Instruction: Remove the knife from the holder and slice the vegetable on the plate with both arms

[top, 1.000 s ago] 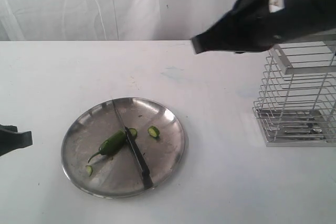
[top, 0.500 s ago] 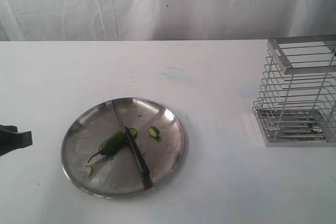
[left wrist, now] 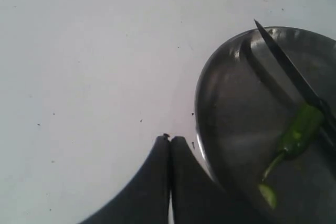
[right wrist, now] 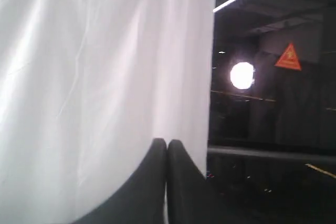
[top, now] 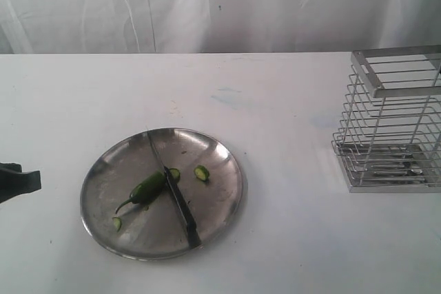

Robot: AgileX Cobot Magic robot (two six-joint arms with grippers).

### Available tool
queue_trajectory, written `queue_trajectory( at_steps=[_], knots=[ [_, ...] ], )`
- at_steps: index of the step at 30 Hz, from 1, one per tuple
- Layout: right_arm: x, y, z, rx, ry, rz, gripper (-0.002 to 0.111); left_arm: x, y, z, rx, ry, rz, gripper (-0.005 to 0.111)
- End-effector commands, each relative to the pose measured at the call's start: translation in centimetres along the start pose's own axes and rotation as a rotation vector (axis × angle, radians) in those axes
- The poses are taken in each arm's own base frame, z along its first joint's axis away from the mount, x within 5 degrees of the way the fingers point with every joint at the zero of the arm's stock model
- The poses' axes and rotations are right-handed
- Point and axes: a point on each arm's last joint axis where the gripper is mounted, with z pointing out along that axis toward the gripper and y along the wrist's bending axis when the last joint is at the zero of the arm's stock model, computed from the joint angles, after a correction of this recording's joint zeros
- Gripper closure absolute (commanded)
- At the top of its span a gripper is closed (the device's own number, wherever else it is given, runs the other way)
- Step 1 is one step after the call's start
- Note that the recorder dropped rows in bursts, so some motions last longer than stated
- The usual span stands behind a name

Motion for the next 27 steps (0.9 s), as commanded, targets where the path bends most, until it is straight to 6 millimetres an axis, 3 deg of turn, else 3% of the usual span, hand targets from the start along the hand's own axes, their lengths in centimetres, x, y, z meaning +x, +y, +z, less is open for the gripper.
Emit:
queue_trajectory(
  at_steps=[1,3,6,8,12,16,24,26,27],
  knots=[
    [10.7,2.7,1.7,-0.114,0.275,0.174,0.108,-0.3,0.0,-0.1,0.003,-0.012,-0.012,0.107],
    [15.7,3.8,1.4,-0.146,0.316,0.228,0.108,-0.3,0.0,-0.1,0.003,-0.012,-0.012,0.107],
    [17.3,4.1,1.1,-0.146,0.314,0.259,0.108,-0.3,0.0,-0.1,0.003,-0.012,-0.012,0.107],
    [18.4,3.9,0.7,-0.123,0.432,0.187,0.108,-0.3,0.0,-0.1,0.003,-0.012,-0.012,0.107],
    [19.5,3.5,0.2,-0.127,0.551,-0.052,0.108,-0.3,0.0,-0.1,0.003,-0.012,-0.012,0.107],
    [19.6,3.7,0.1,-0.129,0.577,0.031,0.108,-0.3,0.0,-0.1,0.003,-0.012,-0.012,0.107],
    [19.6,3.7,0.0,-0.129,0.577,0.03,0.108,-0.4,-0.1,-0.3,0.0,-0.027,-0.005,0.107],
    [19.7,3.7,0.0,-0.127,0.581,0.027,0.108,-1.0,-0.1,-1.7,0.053,-0.078,-0.032,0.107],
    [19.7,3.7,0.0,-0.126,0.581,0.027,0.108,-1.8,0.0,-4.4,0.116,-0.192,-0.054,0.107]
  ],
)
